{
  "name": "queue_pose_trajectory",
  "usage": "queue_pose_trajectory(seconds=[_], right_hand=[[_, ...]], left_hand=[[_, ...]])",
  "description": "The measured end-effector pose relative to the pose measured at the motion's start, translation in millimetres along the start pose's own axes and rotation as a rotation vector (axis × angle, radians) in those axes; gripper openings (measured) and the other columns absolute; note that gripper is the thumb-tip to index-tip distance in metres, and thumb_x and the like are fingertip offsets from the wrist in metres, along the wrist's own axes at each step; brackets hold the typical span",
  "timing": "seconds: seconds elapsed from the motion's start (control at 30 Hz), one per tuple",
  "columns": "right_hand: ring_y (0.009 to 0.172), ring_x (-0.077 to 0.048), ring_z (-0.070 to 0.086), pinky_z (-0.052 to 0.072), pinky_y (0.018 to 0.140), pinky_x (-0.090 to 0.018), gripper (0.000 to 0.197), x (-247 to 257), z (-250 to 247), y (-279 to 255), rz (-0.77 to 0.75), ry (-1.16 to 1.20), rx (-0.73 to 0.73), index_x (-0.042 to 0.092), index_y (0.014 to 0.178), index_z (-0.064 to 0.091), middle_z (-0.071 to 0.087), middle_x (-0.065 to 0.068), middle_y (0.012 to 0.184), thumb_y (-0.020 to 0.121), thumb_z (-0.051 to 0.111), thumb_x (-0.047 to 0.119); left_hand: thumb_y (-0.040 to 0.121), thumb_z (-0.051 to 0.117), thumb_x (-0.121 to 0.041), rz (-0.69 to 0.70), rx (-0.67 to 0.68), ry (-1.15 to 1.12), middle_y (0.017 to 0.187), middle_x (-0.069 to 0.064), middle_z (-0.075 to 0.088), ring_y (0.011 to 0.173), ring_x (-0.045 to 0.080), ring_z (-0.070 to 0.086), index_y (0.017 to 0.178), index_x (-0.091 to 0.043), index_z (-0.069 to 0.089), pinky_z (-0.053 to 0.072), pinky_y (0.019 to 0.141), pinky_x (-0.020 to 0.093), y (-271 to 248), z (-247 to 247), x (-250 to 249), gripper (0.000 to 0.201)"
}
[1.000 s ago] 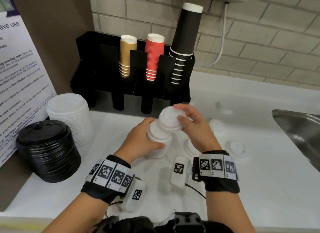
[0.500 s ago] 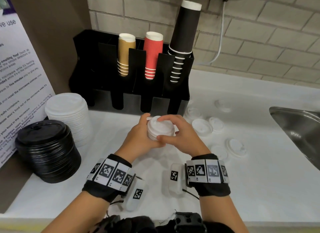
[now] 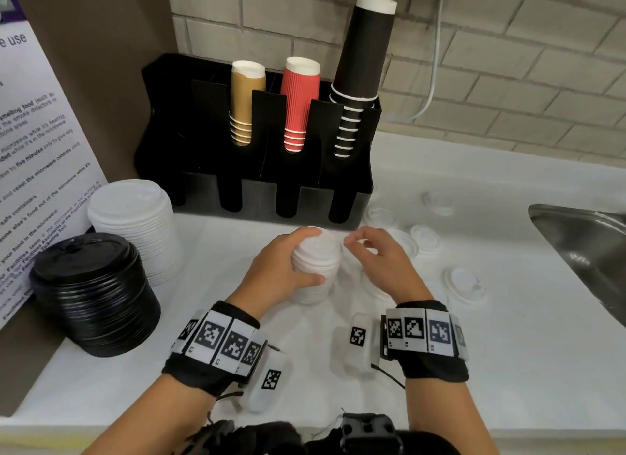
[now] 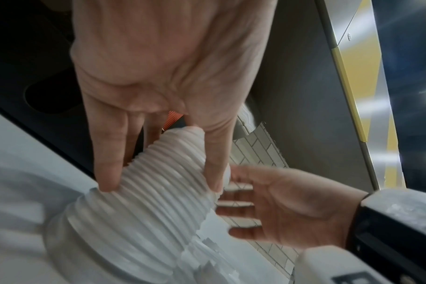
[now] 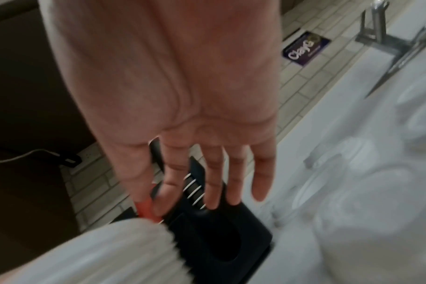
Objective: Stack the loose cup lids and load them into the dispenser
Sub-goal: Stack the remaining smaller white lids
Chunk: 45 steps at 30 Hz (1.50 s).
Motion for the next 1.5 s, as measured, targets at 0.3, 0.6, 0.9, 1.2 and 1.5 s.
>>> queue_pose_trajectory(seconds=[0.3,0.6,0.9,1.2,1.5], right_hand=[[0.137,-0.031,0.028,0.035,0.105,-0.043,0.068,-33.2,-11.8,-10.1,0.409,-0.588,0.261,0.033,0.148,0.029,0.036,-0.008,0.146,0.089,0.062,0.023],[0.123,-0.033,0.043,0.04,0.098,-0.041,0.056,-30.2,-16.9,-4.4,0.337,-0.518,0.246,0.034,0.142,0.03,0.034,-0.012,0.138,0.092,0.054,0.026],[0.097,0.001,0.054,0.044,0.084,-0.017,0.028,25.4,0.1,-5.6,-0.149,0.048,0.043,0.047,0.11,0.057,0.056,0.008,0.115,0.089,0.063,0.031],[0.118,-0.02,0.047,0.041,0.1,-0.031,0.044,34.5,19.7,-5.5,-0.171,-0.114,0.085,0.031,0.121,0.063,0.054,0.0,0.118,0.078,0.074,0.027],[0.118,-0.021,0.046,0.041,0.1,-0.033,0.045,33.9,19.3,-6.9,-0.232,-0.148,0.087,0.028,0.118,0.066,0.054,0.001,0.12,0.074,0.079,0.024]], left_hand=[[0.074,0.084,-0.03,0.032,-0.039,-0.059,0.145,-0.009,0.042,0.132,0.01,0.039,0.12,-0.042,0.06,0.034,0.107,0.029,0.6,-2.7,-1.9,0.054],[0.063,0.091,-0.014,0.035,-0.074,-0.131,0.124,-0.014,0.053,0.116,0.013,0.049,0.13,-0.034,0.047,0.046,0.1,0.035,-0.2,-5.3,-6.8,0.082],[0.058,0.093,-0.013,0.009,-0.087,-0.185,0.116,-0.017,0.052,0.115,0.009,0.052,0.15,-0.033,0.017,0.042,0.098,0.027,1.6,-2.7,-0.9,0.121],[0.057,0.093,-0.014,0.02,-0.081,-0.218,0.109,-0.024,0.053,0.102,-0.007,0.052,0.15,-0.036,0.016,0.042,0.082,0.011,3.0,-1.9,4.1,0.123],[0.06,0.092,-0.012,0.051,-0.086,-0.18,0.119,-0.006,0.059,0.107,0.011,0.057,0.14,-0.039,0.031,0.05,0.09,0.027,1.0,-1.1,0.8,0.104]])
Point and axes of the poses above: each hand's wrist, its own y-axis towards the middle knuckle, its own z-axis out of the palm, x = y × z, the point moved 2 cm from there along y, towards the middle knuckle
